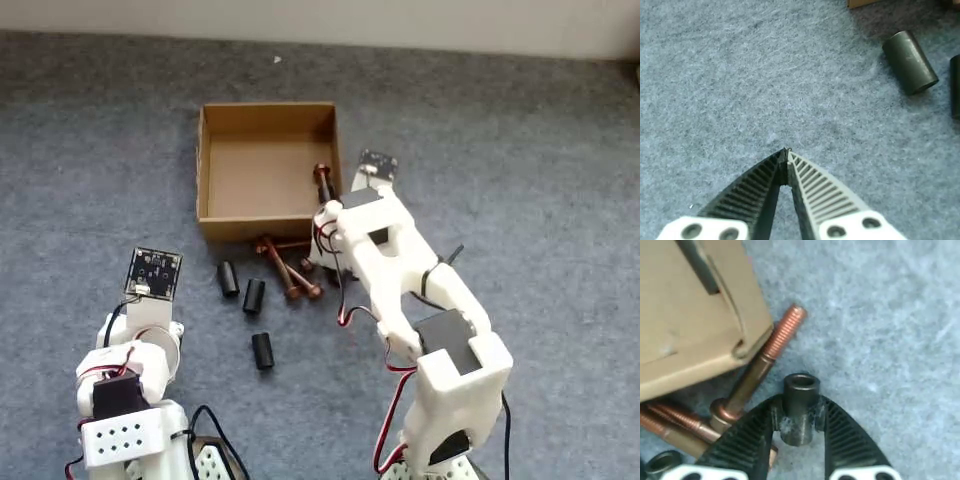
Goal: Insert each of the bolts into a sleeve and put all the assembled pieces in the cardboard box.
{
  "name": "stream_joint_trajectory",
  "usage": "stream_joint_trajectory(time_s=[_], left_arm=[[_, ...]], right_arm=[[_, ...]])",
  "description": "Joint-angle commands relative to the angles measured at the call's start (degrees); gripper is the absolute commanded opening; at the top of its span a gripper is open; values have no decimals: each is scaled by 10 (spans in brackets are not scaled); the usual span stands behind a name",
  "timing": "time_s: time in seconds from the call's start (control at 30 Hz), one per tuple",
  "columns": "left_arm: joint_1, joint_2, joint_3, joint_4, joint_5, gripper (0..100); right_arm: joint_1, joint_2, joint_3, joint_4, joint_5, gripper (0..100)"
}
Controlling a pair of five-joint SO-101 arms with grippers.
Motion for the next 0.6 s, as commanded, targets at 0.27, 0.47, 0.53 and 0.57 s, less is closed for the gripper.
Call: stream_joint_trajectory(time_s=[0.27, 0.47, 0.53, 0.57], left_arm=[[7, -2, 4, -11, -5, 18], [7, -2, 3, -11, -6, 18], [7, -3, 0, -11, -9, 18], [7, -3, 0, -11, -25, 18]], right_arm=[[4, -151, -3, 119, 91, 4], [7, -320, 122, 96, 105, 4], [21, -369, 177, 68, 105, 4], [29, -390, 204, 50, 105, 4]])
